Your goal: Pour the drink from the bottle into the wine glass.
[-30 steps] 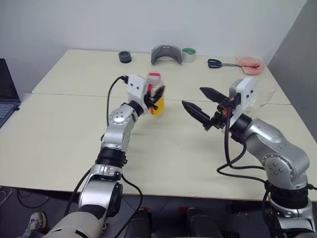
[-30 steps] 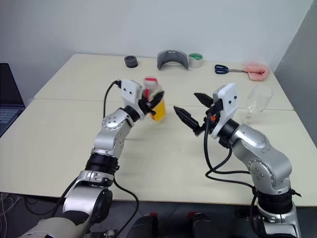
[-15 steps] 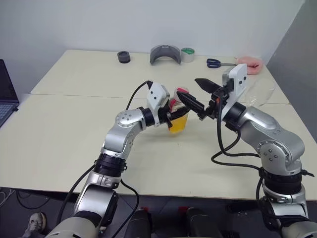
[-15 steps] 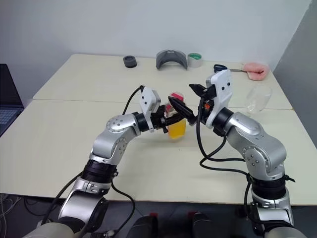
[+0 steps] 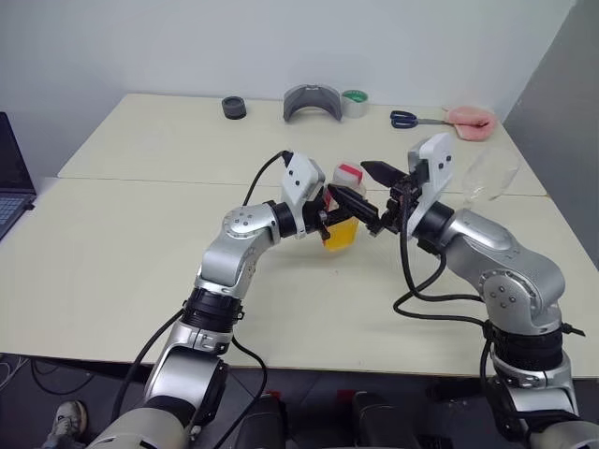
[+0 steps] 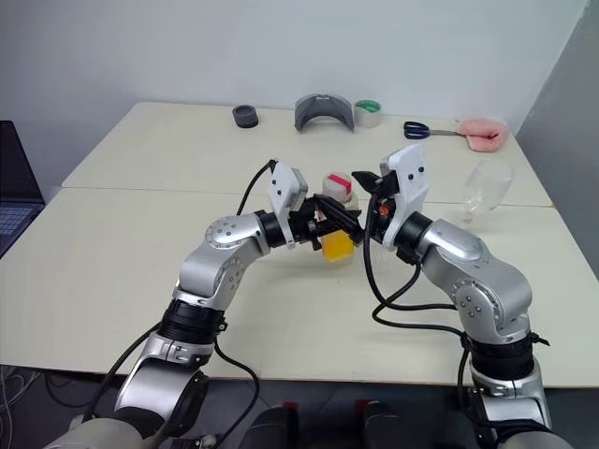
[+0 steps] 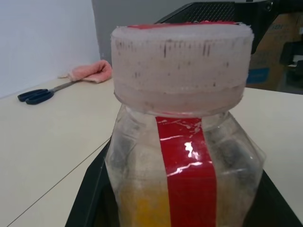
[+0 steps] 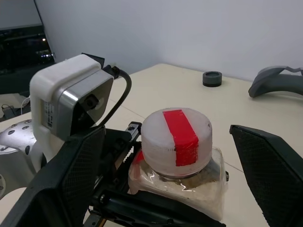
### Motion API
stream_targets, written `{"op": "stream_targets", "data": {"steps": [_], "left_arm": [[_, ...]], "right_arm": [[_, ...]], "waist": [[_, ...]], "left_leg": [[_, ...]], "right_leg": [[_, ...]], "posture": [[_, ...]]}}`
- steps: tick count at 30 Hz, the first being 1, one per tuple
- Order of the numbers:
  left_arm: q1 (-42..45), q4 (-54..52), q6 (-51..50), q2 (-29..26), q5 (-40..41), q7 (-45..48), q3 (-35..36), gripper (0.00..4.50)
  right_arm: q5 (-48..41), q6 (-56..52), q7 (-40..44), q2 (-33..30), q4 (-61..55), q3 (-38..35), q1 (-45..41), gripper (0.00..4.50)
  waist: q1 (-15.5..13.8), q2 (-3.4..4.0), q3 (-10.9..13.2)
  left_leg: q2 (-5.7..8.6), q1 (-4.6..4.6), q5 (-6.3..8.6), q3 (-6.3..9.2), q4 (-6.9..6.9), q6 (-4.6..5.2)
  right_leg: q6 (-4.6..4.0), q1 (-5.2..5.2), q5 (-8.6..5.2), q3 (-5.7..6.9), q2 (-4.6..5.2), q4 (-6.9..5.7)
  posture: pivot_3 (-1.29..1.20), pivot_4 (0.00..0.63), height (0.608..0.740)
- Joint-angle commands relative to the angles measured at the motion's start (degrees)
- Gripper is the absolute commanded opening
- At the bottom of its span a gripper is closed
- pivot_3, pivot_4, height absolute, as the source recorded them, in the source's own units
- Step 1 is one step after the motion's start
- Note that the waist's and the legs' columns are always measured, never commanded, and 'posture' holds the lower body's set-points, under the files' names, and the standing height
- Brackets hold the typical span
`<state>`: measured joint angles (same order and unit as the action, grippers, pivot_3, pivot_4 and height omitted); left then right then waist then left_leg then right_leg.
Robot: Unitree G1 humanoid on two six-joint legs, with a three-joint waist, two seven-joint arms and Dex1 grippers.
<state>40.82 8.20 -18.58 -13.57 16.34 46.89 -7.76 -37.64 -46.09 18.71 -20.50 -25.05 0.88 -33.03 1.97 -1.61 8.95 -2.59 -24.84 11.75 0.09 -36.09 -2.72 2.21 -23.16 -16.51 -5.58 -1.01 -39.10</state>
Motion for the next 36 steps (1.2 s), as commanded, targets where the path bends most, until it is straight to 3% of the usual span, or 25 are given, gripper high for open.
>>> {"op": "stream_targets", "data": {"steps": [1, 4, 10, 22, 28, 36], "left_arm": [[1.5, -2.9, 0.5, 0.4, 1.0, -0.1, 0.8, 1.75], [1.3, -3.0, 0.5, 0.5, 1.0, -0.3, 0.8, 1.75], [1.0, -3.3, 0.5, 0.9, 0.9, -0.8, 0.9, 1.75], [0.1, -6.4, -2.1, 0.4, 2.6, 0.0, 0.9, 1.75], [-2.9, -17.5, -10.4, -4.5, 9.7, 6.7, 0.4, 1.75], [-4.2, -27.9, -19.1, -12.9, 19.2, 13.0, 1.7, 1.75]], "right_arm": [[0.4, 1.7, 0.7, 0.5, 0.0, -1.0, -1.8, 4.5], [0.6, 2.1, 1.0, 0.9, 0.5, -1.2, -2.0, 3.88], [0.7, 2.4, 1.5, 1.2, 1.0, -1.5, -2.3, 1.92], [-0.2, 3.4, 5.0, 1.0, 2.7, -1.5, -3.8, 1.92], [-8.4, 1.3, 21.6, -3.2, 8.5, -2.7, -10.3, 1.92], [-7.9, 0.3, 40.6, -8.1, 16.4, 2.5, -17.3, 1.92]], "waist": [[0.0, 0.0, 0.0], [0.0, 0.0, 0.0], [0.0, 0.0, 0.0], [0.0, 0.01, 0.0], [0.3, 0.13, 0.1], [0.4, 0.2, 0.2]], "left_leg": [[0.0, 0.0, 0.0, 0.0, 0.0, 0.0], [0.0, 0.0, 0.0, 0.0, 0.0, 0.0], [0.0, 0.0, 0.0, -0.01, 0.0, 0.0], [0.0, 0.0, 0.0, 0.0, 0.0, 0.0], [-0.03, 0.0, 0.0, 0.01, 0.01, 0.0], [-0.03, 0.01, 0.0, 0.02, 0.0, 0.01]], "right_leg": [[0.0, 0.0, 0.0, 0.0, 0.0, 0.0], [0.0, 0.0, 0.0, 0.0, 0.0, 0.0], [0.0, 0.0, 0.0, 0.0, 0.0, 0.0], [0.0, 0.0, 0.0, 0.0, 0.0, 0.01], [0.0, -0.01, 0.0, 0.02, -0.01, 0.0], [0.0, 0.01, -0.01, 0.04, -0.01, 0.02]], "posture": [[0.0, 0.15, 0.74], [0.0, 0.15, 0.74], [0.0, 0.15, 0.74], [0.0, 0.15, 0.74], [0.0, 0.15, 0.74], [0.0, 0.15, 0.74]]}}
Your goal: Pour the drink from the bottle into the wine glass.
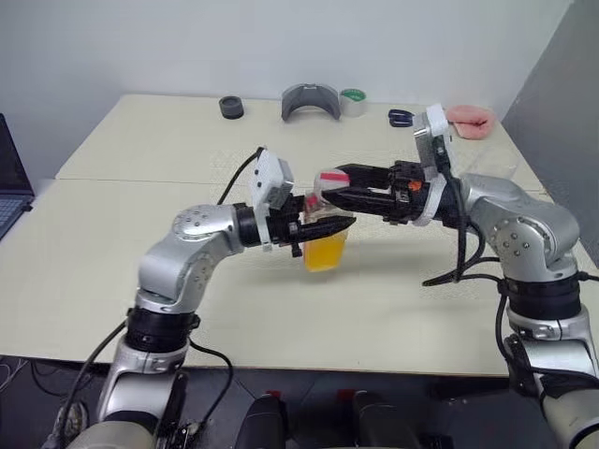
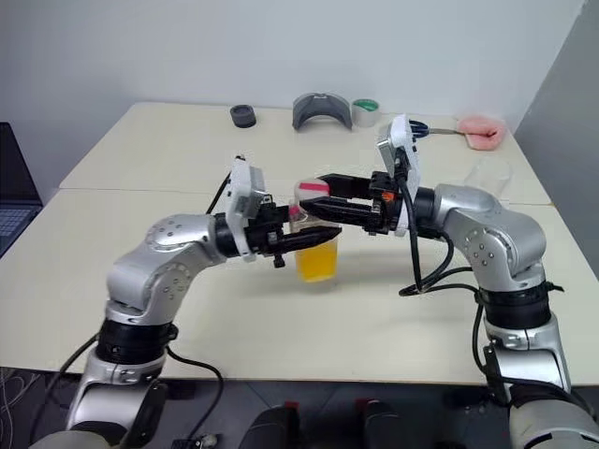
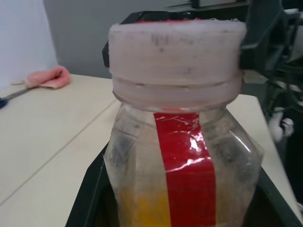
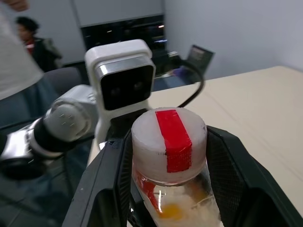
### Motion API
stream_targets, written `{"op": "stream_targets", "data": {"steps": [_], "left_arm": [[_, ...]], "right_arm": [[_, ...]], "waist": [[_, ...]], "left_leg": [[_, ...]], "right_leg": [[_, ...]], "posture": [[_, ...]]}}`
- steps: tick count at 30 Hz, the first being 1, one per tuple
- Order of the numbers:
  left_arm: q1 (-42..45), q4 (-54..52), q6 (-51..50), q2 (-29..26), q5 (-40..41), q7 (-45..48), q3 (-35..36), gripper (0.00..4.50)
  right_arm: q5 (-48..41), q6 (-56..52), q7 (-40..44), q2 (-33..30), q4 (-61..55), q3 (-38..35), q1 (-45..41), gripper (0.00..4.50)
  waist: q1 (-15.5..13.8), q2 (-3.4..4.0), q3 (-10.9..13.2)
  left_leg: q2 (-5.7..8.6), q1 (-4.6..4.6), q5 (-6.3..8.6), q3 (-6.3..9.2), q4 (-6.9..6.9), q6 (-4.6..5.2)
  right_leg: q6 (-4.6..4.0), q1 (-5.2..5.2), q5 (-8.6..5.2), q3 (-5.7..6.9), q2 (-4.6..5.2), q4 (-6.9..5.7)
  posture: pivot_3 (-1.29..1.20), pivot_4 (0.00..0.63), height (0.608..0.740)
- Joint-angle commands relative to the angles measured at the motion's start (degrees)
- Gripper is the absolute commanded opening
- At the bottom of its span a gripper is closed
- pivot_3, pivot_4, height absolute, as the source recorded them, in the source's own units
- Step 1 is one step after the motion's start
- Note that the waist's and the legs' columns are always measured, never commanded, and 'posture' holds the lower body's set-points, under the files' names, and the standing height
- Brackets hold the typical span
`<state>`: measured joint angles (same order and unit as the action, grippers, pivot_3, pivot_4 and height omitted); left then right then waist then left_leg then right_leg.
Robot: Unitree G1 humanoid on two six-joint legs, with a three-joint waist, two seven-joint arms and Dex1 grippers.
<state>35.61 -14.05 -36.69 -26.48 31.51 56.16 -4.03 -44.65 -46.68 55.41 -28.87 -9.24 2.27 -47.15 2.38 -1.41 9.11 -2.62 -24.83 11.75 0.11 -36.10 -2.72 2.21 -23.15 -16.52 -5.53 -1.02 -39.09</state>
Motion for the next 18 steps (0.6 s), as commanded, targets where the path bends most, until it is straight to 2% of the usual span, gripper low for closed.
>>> {"op": "stream_targets", "data": {"steps": [1, 2, 4, 5, 9, 10, 15, 18], "left_arm": [[1.2, -5.5, -1.0, -0.3, 4.3, 3.9, -1.9, 1.75], [1.3, -5.3, -0.8, -0.6, 4.3, 4.1, -1.8, 1.75], [1.5, -4.5, -0.3, -0.8, 4.0, 3.9, -1.7, 1.75], [1.5, -4.1, -0.1, -0.8, 3.7, 3.6, -1.6, 1.75], [0.1, -3.6, 1.4, -1.0, 2.4, 3.0, -2.0, 1.75], [-0.3, -3.3, 1.4, -0.9, 2.3, 2.5, -1.9, 1.75], [-0.8, -2.1, 2.1, 0.3, 1.8, 0.0, -1.5, 1.75], [0.6, 1.7, 5.0, 2.8, -1.0, -3.3, -1.8, 1.75]], "right_arm": [[-0.5, 0.9, 4.8, 0.1, 0.9, 1.3, -3.4, 1.92], [-0.2, 0.9, 5.4, 0.0, 1.1, 1.3, -3.5, 1.92], [0.0, 0.6, 5.2, -0.2, 1.6, 0.2, -3.5, 2.64], [-0.3, 0.0, 4.9, -0.7, 1.5, -0.7, -3.1, 2.85], [-1.5, -1.6, 1.8, -2.9, -2.4, -4.6, 0.6, 4.32], [-2.3, -2.4, 0.8, -3.7, -4.5, -5.9, 2.2, 4.48], [-8.0, -7.2, -8.1, -4.8, -13.6, -11.3, 7.4, 4.48], [-8.4, -9.0, -19.6, -2.0, -21.8, -12.8, 11.6, 4.48]], "waist": [[0.0, 0.0, 0.0], [0.0, 0.0, 0.0], [-0.1, 0.0, 0.0], [-0.1, 0.0, 0.0], [-0.3, -0.01, 0.0], [-0.4, -0.01, 0.0], [-0.4, 0.01, 0.0], [-0.5, 0.0, 0.0]], "left_leg": [[0.0, 0.0, 0.0, 0.0, -0.01, 0.0], [0.01, 0.0, 0.0, 0.0, -0.01, 0.0], [0.01, -0.01, 0.0, -0.01, -0.01, 0.0], [0.01, -0.01, 0.0, -0.01, -0.01, 0.0], [0.02, -0.01, 0.0, -0.02, -0.02, 0.0], [0.02, -0.01, 0.0, -0.02, -0.01, 0.0], [0.01, -0.02, 0.0, -0.03, 0.0, 0.0], [-0.01, 0.0, 0.0, -0.01, 0.0, 0.0]], "right_leg": [[0.0, 0.0, 0.0, 0.0, 0.0, 0.0], [0.0, 0.0, 0.0, 0.0, 0.01, 0.0], [0.0, 0.0, 0.0, 0.0, 0.01, 0.01], [0.0, 0.0, 0.0, 0.0, 0.01, 0.01], [0.0, 0.0, 0.0, -0.01, 0.02, 0.01], [0.0, 0.0, 0.0, 0.0, 0.02, 0.02], [-0.01, -0.01, -0.01, -0.03, 0.03, 0.01], [-0.01, -0.01, -0.02, -0.02, 0.0, 0.0]], "posture": [[0.0, 0.15, 0.74], [0.0, 0.15, 0.74], [0.0, 0.15, 0.74], [0.0, 0.15, 0.74], [0.0, 0.15, 0.74], [0.0, 0.15, 0.74], [0.0, 0.15, 0.74], [0.0, 0.15, 0.74]]}}
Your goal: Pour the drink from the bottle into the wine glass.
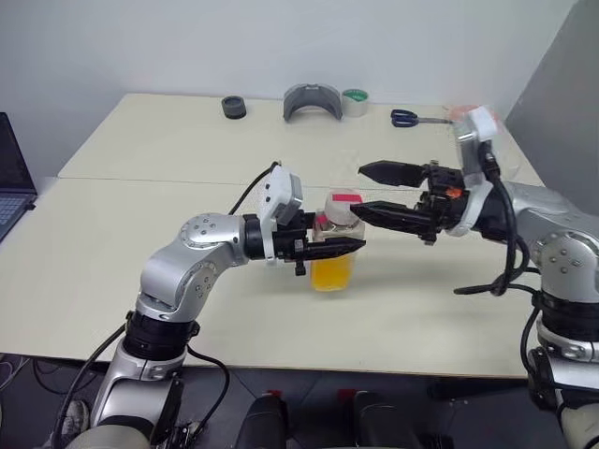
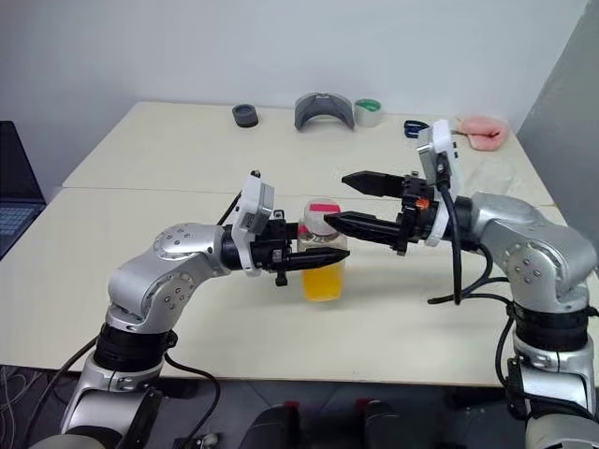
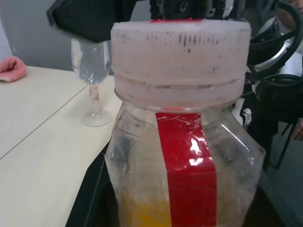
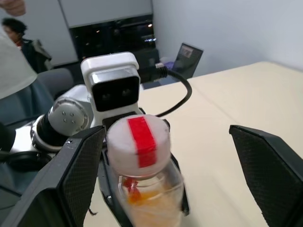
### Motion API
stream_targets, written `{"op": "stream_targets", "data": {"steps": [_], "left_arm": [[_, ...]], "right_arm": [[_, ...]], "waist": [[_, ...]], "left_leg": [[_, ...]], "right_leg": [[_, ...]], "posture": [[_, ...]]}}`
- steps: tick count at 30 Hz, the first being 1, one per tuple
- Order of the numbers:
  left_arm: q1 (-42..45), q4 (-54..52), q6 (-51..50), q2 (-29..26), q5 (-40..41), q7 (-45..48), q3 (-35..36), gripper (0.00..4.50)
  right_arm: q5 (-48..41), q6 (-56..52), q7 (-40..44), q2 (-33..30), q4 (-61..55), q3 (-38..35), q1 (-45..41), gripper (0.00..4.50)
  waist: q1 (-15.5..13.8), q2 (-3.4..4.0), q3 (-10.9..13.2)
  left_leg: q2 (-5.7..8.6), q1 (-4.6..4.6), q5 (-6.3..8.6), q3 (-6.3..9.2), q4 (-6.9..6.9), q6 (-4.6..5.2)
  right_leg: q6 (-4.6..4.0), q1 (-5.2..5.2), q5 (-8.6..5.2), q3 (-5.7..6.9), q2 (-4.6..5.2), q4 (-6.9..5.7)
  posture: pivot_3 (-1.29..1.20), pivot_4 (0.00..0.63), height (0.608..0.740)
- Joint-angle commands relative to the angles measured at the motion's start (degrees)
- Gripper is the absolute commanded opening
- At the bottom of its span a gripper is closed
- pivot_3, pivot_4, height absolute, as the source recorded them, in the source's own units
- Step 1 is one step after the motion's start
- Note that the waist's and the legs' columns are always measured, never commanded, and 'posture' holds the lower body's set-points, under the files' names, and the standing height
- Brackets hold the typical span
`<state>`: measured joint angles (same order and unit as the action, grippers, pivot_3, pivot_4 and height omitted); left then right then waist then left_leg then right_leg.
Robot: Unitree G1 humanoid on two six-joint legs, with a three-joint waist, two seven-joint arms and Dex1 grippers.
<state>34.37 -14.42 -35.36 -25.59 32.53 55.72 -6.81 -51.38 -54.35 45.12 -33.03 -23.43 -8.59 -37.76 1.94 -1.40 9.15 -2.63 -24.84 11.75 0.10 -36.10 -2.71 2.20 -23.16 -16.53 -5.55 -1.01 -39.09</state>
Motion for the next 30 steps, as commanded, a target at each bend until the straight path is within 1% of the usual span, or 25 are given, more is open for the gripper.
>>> {"op": "stream_targets", "data": {"steps": [1, 2, 4, 8, 11, 15, 21, 24, 28, 29, 30], "left_arm": [[2.3, 3.0, 4.7, 2.6, -3.0, -3.5, 0.7, 1.75], [2.7, 4.0, 5.7, 3.4, -3.7, -4.2, 0.6, 1.75], [3.4, 5.4, 6.9, 4.8, -4.8, -5.2, 0.5, 1.75], [4.4, 7.9, 9.5, 7.3, -7.0, -6.5, -0.4, 1.75], [4.9, 8.5, 10.1, 8.6, -7.6, -6.9, -0.8, 1.75], [5.5, 8.9, 10.2, 9.3, -7.8, -7.0, -0.8, 1.75], [5.8, 9.1, 9.9, 9.2, -7.7, -7.0, -0.3, 1.75], [5.8, 9.1, 9.8, 9.2, -7.7, -7.2, -0.3, 1.75], [5.9, 8.7, 9.6, 9.3, -7.6, -7.5, -0.3, 1.75], [5.9, 8.7, 9.6, 9.3, -7.6, -7.5, -0.3, 1.75], [5.9, 8.7, 9.6, 9.2, -7.6, -7.5, -0.3, 1.75]], "right_arm": [[-1.0, -1.5, -13.5, 3.6, -9.2, -1.8, 2.9, 4.48], [0.2, -1.6, -17.2, 5.2, -10.7, -1.1, 3.5, 4.48], [1.4, -1.9, -22.1, 7.1, -12.9, 0.0, 4.1, 4.48], [2.1, -1.4, -28.0, 10.3, -14.6, 1.8, 5.0, 4.48], [5.1, -0.1, -31.5, 12.0, -13.5, 3.6, 3.8, 4.48], [8.2, 1.9, -33.5, 13.7, -12.2, 5.3, 2.1, 4.48], [8.6, 2.8, -33.6, 14.7, -11.6, 5.5, 1.8, 4.48], [8.5, 3.0, -33.4, 14.8, -11.4, 5.5, 1.8, 3.91], [8.4, 3.1, -33.1, 14.8, -11.3, 5.6, 1.8, 2.59], [8.4, 3.2, -33.0, 14.9, -11.3, 5.6, 1.8, 2.17], [8.4, 3.3, -32.9, 15.0, -11.3, 5.6, 1.8, 1.9]], "waist": [[0.0, -0.01, 0.0], [0.1, -0.01, 0.0], [0.2, 0.0, 0.0], [0.0, 0.0, 0.0], [0.0, -0.01, 0.0], [0.0, 0.0, 0.0], [0.0, 0.0, 0.0], [0.0, 0.0, 0.0], [0.0, 0.0, 0.0], [0.0, 0.0, 0.0], [0.0, 0.0, 0.0]], "left_leg": [[0.0, 0.0, 0.0, 0.02, 0.0, 0.0], [0.0, 0.0, 0.0, -0.01, -0.01, 0.0], [0.01, 0.0, 0.0, -0.03, -0.02, 0.0], [0.03, -0.02, 0.0, -0.02, -0.01, 0.0], [0.03, -0.02, 0.0, -0.03, -0.01, 0.0], [0.03, -0.02, 0.0, -0.03, -0.01, 0.0], [0.04, -0.02, 0.0, -0.03, 0.0, 0.0], [0.03, -0.02, 0.0, -0.02, 0.0, 0.0], [0.03, -0.02, 0.0, -0.03, 0.0, 0.0], [0.03, -0.02, 0.0, -0.02, 0.0, 0.0], [0.03, -0.02, 0.0, -0.02, 0.0, 0.0]], "right_leg": [[0.0, 0.03, 0.0, 0.01, 0.0, 0.0], [0.01, 0.0, 0.0, -0.03, -0.01, 0.0], [0.01, -0.01, 0.0, -0.05, 0.0, -0.02], [0.01, -0.01, 0.0, -0.03, 0.0, 0.01], [0.0, -0.01, 0.0, -0.04, 0.01, 0.01], [0.01, -0.02, 0.0, -0.05, 0.0, 0.0], [0.0, -0.01, 0.0, -0.05, 0.01, 0.01], [0.0, -0.01, 0.0, -0.03, 0.0, 0.01], [0.0, -0.01, 0.0, -0.04, 0.0, 0.01], [0.0, -0.01, 0.0, -0.03, 0.0, 0.01], [0.0, -0.01, 0.0, -0.04, 0.0, 0.01]], "posture": [[0.0, 0.15, 0.74], [0.0, 0.15, 0.74], [0.0, 0.15, 0.74], [0.0, 0.15, 0.74], [0.0, 0.15, 0.74], [0.0, 0.15, 0.74], [0.0, 0.15, 0.74], [0.0, 0.15, 0.74], [0.0, 0.15, 0.74], [0.0, 0.15, 0.74], [0.0, 0.15, 0.74]]}}
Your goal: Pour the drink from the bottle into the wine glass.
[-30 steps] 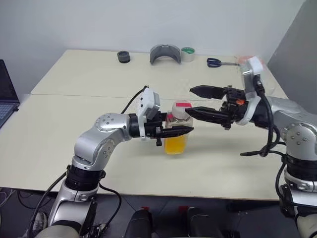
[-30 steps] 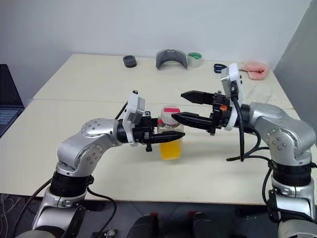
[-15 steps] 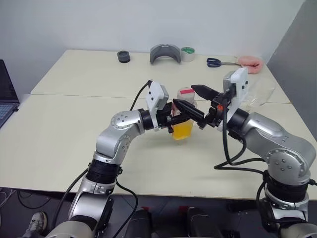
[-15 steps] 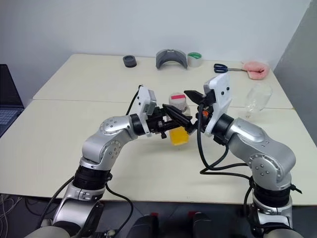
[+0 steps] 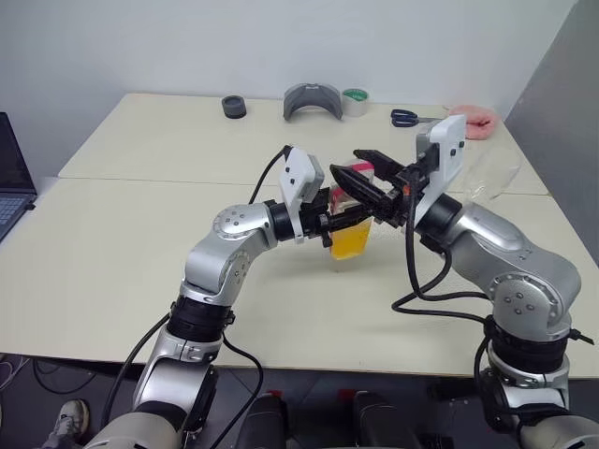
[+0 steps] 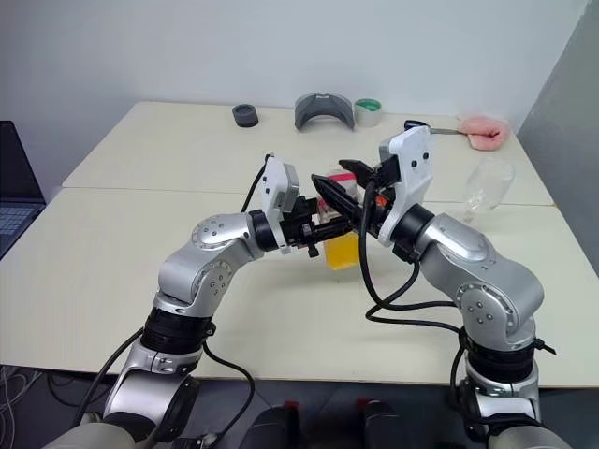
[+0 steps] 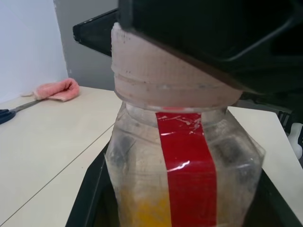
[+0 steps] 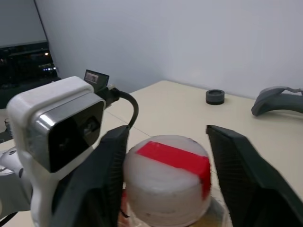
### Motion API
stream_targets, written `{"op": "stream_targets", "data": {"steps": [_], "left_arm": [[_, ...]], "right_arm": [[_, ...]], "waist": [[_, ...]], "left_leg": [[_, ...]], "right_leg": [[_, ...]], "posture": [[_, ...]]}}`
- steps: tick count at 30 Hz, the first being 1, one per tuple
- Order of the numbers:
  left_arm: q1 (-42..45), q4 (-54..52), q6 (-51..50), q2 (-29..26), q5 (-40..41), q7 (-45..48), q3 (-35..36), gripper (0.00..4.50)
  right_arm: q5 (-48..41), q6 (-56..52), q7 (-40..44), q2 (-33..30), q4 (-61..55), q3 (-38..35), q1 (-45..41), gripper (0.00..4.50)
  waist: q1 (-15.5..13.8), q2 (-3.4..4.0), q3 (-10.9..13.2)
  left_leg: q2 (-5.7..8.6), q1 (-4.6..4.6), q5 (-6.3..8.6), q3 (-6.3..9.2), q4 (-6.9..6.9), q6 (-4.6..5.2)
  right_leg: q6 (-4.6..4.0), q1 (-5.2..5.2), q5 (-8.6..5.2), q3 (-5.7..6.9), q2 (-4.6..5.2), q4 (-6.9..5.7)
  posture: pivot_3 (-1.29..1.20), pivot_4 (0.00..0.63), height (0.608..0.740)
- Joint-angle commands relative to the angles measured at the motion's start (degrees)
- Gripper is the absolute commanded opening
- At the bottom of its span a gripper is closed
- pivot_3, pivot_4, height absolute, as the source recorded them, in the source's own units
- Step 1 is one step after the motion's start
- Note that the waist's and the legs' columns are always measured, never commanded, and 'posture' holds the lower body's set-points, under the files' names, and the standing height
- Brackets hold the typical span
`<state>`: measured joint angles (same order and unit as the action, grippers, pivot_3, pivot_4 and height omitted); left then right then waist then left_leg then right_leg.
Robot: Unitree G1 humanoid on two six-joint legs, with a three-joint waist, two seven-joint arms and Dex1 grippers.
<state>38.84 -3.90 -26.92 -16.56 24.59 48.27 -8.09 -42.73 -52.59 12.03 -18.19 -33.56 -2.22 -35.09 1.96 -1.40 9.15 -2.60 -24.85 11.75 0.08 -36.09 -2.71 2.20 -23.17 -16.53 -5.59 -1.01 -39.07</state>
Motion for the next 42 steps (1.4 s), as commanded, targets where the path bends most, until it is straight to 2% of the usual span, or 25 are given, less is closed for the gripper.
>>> {"op": "stream_targets", "data": {"steps": [1, 6, 10, 13, 16, 19, 22, 24, 26, 28, 30, 36, 42], "left_arm": [[1.4, -1.9, 1.1, 0.2, 0.4, -0.1, 1.0, 1.75], [0.7, -2.9, 0.5, -0.5, 0.9, 0.4, 1.0, 1.75], [-2.6, -11.1, -5.8, -5.6, 7.5, 6.3, 1.2, 1.75], [-1.6, -14.4, -11.5, -8.1, 13.5, 8.6, 2.5, 1.75], [1.6, -15.4, -16.5, -9.8, 19.2, 10.5, 3.9, 1.75], [4.2, -14.5, -17.9, -11.0, 20.2, 11.6, 4.4, 1.75], [4.7, -13.7, -17.4, -11.9, 19.3, 11.9, 4.8, 1.75], [4.0, -13.6, -16.7, -12.7, 18.4, 11.7, 5.1, 1.75], [2.8, -13.6, -16.2, -13.3, 17.3, 10.6, 5.6, 1.75], [1.4, -13.7, -15.1, -13.7, 16.2, 9.8, 5.7, 1.75], [0.3, -13.4, -14.1, -13.8, 15.1, 8.8, 5.6, 1.75], [0.4, -10.4, -11.1, -11.6, 11.9, 5.8, 5.4, 1.75], [0.7, -6.4, -6.2, -7.9, 7.8, 3.0, 4.4, 1.75]], "right_arm": [[-0.3, 1.6, 0.3, 0.2, -1.2, -0.7, -0.9, 1.9], [-0.6, 1.5, 1.4, -0.1, -0.7, -0.7, -1.3, 1.9], [-7.4, 2.1, 15.4, -4.4, 4.6, -2.8, -4.4, 1.9], [-11.8, 1.8, 26.9, -7.8, 10.9, -2.8, -8.3, 1.9], [-10.2, 3.5, 37.5, -9.2, 19.8, 0.7, -14.0, 1.9], [-7.9, 5.0, 43.9, -8.6, 26.2, 3.7, -18.6, 1.9], [-6.8, 5.6, 46.4, -8.8, 28.1, 4.2, -19.6, 1.9], [-6.8, 5.1, 47.5, -10.2, 28.0, 3.5, -18.6, 2.61], [-8.1, 3.2, 46.8, -12.4, 25.9, 1.4, -16.4, 3.1], [-9.5, 1.6, 44.2, -13.9, 23.0, -0.9, -14.1, 3.91], [-10.4, 0.8, 40.3, -14.6, 19.7, -3.3, -11.6, 4.48], [-14.0, -1.9, 23.4, -12.4, 5.2, -9.1, -2.6, 4.48], [-11.2, -0.6, 8.0, -5.5, -3.1, -5.9, -0.1, 4.48]], "waist": [[0.0, 0.0, 0.0], [0.0, 0.0, 0.0], [0.5, 0.04, 0.0], [0.8, 0.05, 0.1], [1.0, 0.04, 0.1], [1.2, 0.05, 0.1], [1.2, 0.05, 0.1], [1.1, 0.06, 0.2], [0.7, 0.05, 0.2], [0.6, 0.05, 0.2], [0.5, 0.07, 0.2], [0.5, 0.07, 0.2], [0.6, 0.07, 0.2]], "left_leg": [[0.0, 0.0, 0.0, 0.0, 0.0, 0.0], [0.0, 0.0, 0.0, 0.0, 0.0, 0.0], [-0.01, 0.0, 0.0, -0.02, 0.02, 0.0], [-0.02, 0.0, 0.0, 0.03, 0.01, 0.0], [-0.01, 0.01, 0.0, 0.03, -0.03, 0.01], [-0.02, 0.03, 0.0, 0.04, -0.02, 0.01], [-0.03, 0.02, 0.0, 0.04, 0.01, 0.01], [-0.02, -0.01, 0.0, 0.04, 0.01, 0.01], [0.01, -0.02, 0.0, 0.02, 0.0, 0.01], [0.01, -0.03, 0.0, 0.01, 0.0, 0.01], [0.0, -0.03, 0.0, -0.01, 0.01, 0.01], [-0.02, -0.02, 0.0, 0.0, 0.02, 0.01], [-0.02, -0.01, 0.0, 0.0, 0.0, 0.0]], "right_leg": [[0.0, 0.0, 0.0, 0.0, 0.0, 0.0], [0.0, 0.0, 0.0, 0.0, 0.0, 0.0], [0.0, 0.0, 0.0, -0.02, 0.0, 0.0], [-0.01, 0.02, 0.0, 0.05, -0.01, 0.0], [0.02, 0.03, -0.01, 0.06, 0.0, 0.01], [0.09, 0.03, -0.05, 0.06, -0.03, -0.01], [0.0, 0.02, -0.01, 0.07, -0.03, 0.01], [-0.02, 0.0, -0.01, 0.07, 0.0, 0.02], [-0.02, 0.0, -0.01, 0.07, 0.03, 0.03], [-0.02, 0.0, -0.01, 0.06, 0.05, 0.05], [-0.03, -0.01, -0.01, 0.04, 0.05, 0.05], [-0.01, -0.02, -0.02, 0.03, 0.01, 0.03], [0.01, -0.02, -0.03, 0.0, 0.01, -0.01]], "posture": [[0.0, 0.15, 0.74], [0.0, 0.15, 0.74], [0.0, 0.15, 0.74], [0.0, 0.15, 0.74], [0.0, 0.15, 0.74], [0.0, 0.15, 0.74], [0.0, 0.15, 0.74], [0.0, 0.15, 0.74], [0.0, 0.15, 0.74], [0.0, 0.15, 0.74], [0.0, 0.15, 0.74], [0.0, 0.15, 0.74], [0.0, 0.15, 0.74]]}}
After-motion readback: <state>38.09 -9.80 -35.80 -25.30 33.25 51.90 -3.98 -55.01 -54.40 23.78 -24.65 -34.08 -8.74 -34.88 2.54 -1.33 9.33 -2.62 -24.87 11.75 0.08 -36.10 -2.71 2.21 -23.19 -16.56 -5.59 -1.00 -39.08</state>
